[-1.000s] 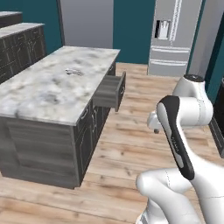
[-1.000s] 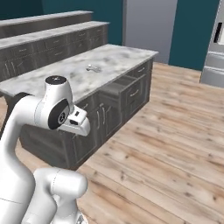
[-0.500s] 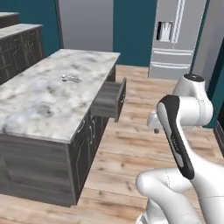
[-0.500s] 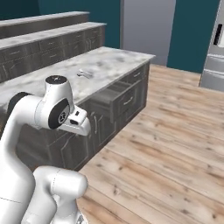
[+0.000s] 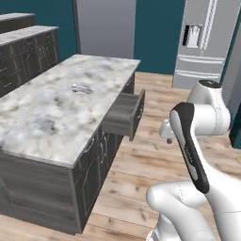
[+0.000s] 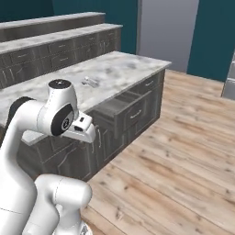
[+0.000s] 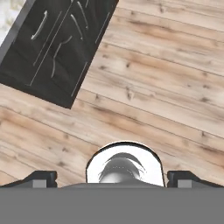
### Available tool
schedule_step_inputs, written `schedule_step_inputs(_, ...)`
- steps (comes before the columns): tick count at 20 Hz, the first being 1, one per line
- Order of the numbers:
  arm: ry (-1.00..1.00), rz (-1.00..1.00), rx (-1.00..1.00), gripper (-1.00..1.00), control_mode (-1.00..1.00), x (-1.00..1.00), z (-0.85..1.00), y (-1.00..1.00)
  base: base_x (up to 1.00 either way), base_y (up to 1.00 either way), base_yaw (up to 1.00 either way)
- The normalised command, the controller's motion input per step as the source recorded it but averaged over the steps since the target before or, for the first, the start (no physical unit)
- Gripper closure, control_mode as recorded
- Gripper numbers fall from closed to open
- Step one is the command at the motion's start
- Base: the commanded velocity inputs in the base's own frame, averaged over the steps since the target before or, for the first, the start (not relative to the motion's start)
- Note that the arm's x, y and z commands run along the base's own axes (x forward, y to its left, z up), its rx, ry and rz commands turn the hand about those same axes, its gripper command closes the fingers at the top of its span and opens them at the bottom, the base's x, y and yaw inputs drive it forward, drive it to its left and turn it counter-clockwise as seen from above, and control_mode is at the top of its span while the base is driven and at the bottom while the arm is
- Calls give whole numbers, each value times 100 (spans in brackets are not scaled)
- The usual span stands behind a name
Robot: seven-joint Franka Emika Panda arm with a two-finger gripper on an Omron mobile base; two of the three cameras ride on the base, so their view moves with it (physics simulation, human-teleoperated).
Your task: Organize the utensils by type. Pick up the wooden spoons from the counter and place them in the open cabinet. Then pick up the metallic utensils from the counter and place them in the open drawer.
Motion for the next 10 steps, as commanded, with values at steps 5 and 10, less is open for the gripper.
schedule_step_inputs(5,0,0,0,-100,100,0,0,0,69,0,43)
schedule_step_inputs(10,0,0,0,-100,100,0,0,0,71,-6,44)
